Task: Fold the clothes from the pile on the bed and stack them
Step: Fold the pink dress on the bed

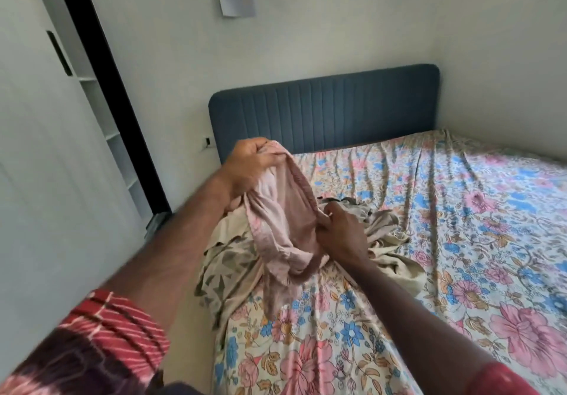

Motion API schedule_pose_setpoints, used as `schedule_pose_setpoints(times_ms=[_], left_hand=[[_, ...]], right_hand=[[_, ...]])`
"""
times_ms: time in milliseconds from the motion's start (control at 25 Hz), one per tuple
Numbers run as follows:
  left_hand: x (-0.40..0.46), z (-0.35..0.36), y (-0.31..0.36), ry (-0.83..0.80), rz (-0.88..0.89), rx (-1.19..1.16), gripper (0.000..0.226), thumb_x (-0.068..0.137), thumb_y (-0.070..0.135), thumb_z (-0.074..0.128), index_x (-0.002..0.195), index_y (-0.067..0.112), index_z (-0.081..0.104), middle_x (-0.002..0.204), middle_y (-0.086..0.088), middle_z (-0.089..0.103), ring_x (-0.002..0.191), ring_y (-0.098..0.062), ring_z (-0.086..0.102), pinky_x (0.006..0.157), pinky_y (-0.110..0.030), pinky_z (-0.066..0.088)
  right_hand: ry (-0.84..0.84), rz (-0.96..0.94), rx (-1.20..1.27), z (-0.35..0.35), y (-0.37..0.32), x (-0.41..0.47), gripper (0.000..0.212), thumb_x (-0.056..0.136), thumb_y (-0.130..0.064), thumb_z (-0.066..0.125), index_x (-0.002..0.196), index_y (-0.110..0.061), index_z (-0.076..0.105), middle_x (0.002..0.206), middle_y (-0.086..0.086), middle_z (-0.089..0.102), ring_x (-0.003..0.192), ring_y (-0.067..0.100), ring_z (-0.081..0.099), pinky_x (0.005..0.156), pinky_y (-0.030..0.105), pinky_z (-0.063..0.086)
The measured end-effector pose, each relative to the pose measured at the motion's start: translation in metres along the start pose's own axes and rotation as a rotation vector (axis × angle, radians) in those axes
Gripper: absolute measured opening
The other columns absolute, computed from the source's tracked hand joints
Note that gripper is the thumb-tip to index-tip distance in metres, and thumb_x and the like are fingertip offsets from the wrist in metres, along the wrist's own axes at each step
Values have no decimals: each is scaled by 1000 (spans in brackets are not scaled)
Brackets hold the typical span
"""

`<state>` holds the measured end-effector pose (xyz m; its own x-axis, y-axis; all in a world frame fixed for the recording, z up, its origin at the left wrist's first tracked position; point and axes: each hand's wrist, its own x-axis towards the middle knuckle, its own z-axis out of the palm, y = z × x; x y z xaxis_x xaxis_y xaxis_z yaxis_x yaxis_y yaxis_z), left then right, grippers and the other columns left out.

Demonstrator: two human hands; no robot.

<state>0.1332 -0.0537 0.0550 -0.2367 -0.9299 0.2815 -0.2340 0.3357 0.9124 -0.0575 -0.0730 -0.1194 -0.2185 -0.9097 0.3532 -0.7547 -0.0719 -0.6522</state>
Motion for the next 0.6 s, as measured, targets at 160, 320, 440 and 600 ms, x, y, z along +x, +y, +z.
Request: schedule_pose_setpoints(times_ms=[160, 320, 440, 600], left_hand=[[3, -64, 11, 227, -93, 181, 17, 95, -1, 56, 98, 6, 72, 87, -9, 69, 76, -24, 65, 62, -30, 56], [-15, -135, -18, 197, -347, 802, 17, 95, 7, 62, 94, 21, 73, 99, -9, 69, 91, -29, 68, 66, -45, 64], [-29, -144, -23, -13, -413, 737, 14, 89, 5, 76, 97, 16, 75, 95, -12, 74, 82, -26, 70, 60, -34, 59], [-32, -147, -11, -109, -314, 531, 13, 87, 20, 78, 98, 13, 80, 85, -7, 76, 75, -18, 63, 62, -35, 48]], right_hand=[[-186, -67, -258, -33, 3, 36, 20, 91, -16, 67, 110, -20, 69, 83, -5, 69, 66, 12, 66, 56, 25, 55], [-420, -286, -274, -123, -36, 83, 23, 89, -8, 70, 77, -27, 68, 73, -8, 71, 57, 11, 67, 47, 19, 48], [-582, -425, -174, -180, -80, 100, 23, 91, 1, 65, 86, -20, 71, 65, -8, 70, 53, 9, 63, 46, 24, 48], [-613, -381, -68, -215, -93, 120, 15, 99, -10, 66, 85, -9, 71, 60, 2, 64, 52, 12, 58, 49, 25, 45]])
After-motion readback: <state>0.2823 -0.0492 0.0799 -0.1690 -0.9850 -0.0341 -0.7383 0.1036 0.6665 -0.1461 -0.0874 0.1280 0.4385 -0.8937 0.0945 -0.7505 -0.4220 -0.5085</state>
